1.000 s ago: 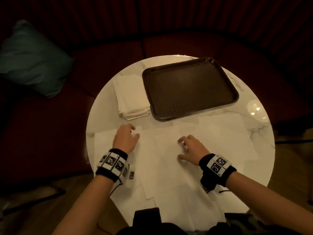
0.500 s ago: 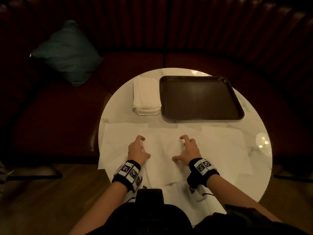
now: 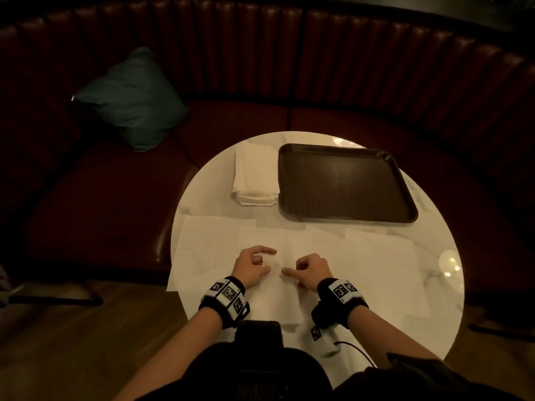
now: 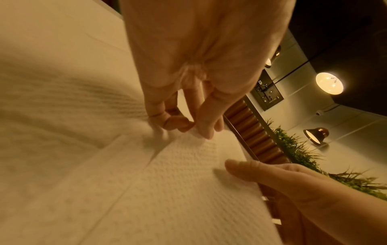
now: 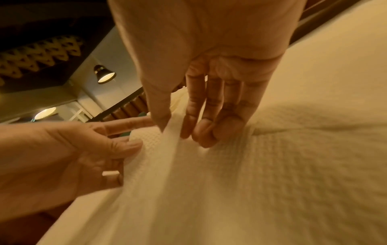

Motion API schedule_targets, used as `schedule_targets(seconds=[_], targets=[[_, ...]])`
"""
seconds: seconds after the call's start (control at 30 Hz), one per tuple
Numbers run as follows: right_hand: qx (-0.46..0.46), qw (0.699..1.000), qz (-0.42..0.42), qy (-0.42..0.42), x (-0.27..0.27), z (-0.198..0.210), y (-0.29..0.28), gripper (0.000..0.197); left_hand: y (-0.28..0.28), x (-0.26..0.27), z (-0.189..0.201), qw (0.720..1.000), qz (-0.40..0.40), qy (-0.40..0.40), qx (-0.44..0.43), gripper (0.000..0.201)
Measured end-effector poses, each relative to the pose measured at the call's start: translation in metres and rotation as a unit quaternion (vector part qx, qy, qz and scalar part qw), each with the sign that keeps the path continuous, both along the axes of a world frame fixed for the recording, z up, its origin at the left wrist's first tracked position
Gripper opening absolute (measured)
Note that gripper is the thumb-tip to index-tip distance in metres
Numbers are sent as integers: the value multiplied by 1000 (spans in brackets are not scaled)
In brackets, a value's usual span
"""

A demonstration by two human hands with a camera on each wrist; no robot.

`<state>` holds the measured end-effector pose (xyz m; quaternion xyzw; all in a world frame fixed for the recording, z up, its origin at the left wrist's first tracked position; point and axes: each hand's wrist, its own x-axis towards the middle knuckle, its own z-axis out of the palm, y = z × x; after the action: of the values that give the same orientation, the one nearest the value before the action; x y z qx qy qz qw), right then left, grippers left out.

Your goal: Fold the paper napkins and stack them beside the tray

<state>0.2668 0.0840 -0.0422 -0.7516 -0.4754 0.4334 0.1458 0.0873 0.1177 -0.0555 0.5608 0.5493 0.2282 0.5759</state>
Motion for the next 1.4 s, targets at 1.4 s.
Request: schedule_targets(seconds=[1.4], targets=[[207,950,-193,128,45,27,58,24,312,31,35,982,126,81,-111,41]])
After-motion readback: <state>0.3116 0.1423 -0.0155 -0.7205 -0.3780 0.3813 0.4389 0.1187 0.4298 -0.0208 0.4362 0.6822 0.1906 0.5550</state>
